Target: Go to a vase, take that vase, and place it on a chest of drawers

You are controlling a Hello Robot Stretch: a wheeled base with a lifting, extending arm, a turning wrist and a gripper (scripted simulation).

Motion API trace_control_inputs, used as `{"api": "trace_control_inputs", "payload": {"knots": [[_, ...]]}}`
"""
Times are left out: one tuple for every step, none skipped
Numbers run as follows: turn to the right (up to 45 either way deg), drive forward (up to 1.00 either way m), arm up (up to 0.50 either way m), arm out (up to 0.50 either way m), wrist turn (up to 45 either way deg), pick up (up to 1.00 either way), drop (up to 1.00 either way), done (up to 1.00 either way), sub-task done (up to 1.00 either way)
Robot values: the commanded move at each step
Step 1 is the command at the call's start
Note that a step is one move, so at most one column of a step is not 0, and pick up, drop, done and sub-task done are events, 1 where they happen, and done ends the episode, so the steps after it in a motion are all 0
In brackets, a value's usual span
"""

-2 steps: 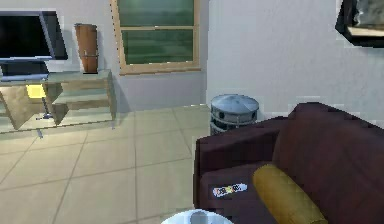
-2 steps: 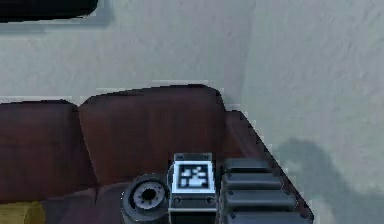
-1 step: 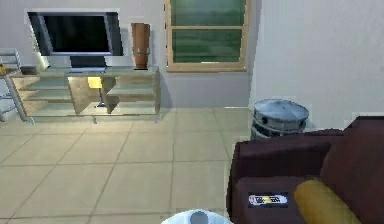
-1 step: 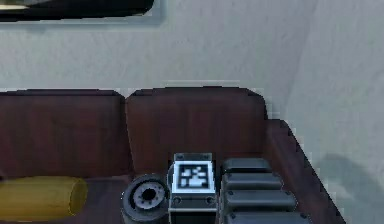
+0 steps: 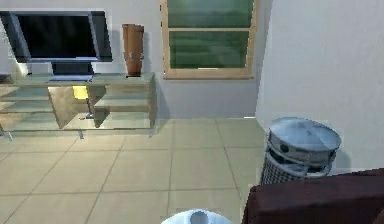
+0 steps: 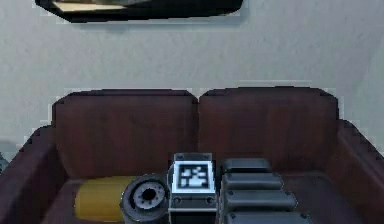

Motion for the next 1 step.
{"api": "trace_control_inputs", "payload": {"knots": [[-27.0,0.0,0.0,0.0,0.0,0.0,0.0,0.0,0.0]]}}
